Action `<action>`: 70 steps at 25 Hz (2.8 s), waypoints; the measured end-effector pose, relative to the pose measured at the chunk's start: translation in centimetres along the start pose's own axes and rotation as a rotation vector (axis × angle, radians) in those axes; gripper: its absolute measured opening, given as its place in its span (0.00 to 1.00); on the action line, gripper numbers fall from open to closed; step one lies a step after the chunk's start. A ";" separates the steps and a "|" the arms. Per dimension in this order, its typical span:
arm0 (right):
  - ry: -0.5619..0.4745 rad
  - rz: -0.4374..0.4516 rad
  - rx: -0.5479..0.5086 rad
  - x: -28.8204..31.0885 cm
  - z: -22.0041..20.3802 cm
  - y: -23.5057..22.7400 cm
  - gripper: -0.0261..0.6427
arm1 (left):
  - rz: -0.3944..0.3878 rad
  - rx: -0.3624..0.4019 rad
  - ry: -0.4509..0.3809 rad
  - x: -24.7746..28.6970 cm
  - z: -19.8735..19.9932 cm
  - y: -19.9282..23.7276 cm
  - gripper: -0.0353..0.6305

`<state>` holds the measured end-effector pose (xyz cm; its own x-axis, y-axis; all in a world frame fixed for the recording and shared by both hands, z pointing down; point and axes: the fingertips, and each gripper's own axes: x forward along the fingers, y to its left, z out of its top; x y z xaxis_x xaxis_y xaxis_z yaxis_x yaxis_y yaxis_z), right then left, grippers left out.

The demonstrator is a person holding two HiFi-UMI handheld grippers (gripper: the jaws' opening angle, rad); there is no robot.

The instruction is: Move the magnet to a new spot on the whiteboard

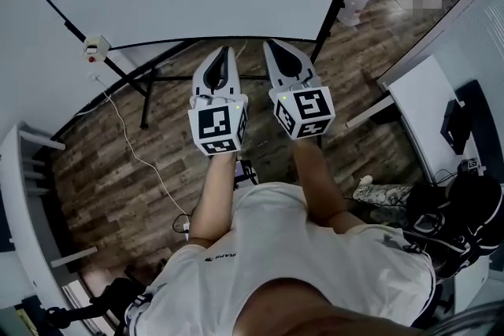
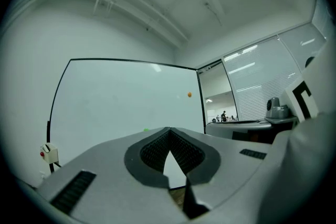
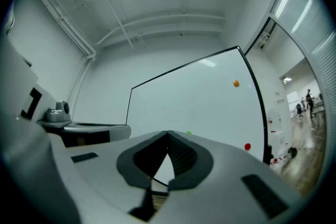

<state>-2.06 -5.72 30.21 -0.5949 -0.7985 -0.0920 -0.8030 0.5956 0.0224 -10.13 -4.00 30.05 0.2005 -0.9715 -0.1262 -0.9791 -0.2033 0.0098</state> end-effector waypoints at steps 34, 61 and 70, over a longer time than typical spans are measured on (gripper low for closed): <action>0.001 -0.012 -0.015 11.3 -2.3 -7.7 0.06 | -0.017 -0.012 0.009 14.1 -3.2 2.9 0.06; -0.018 0.005 0.042 17.5 -3.9 -13.1 0.06 | 0.046 0.014 0.070 23.4 -5.4 5.3 0.06; -0.013 -0.024 0.039 17.6 -4.1 -13.1 0.06 | 0.044 0.017 0.070 24.8 -5.7 6.5 0.06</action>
<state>-2.17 -27.95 32.40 -0.5748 -0.8115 -0.1050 -0.8147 0.5795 -0.0192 -11.32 -30.14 32.68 0.1587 -0.9857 -0.0560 -0.9873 -0.1588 -0.0034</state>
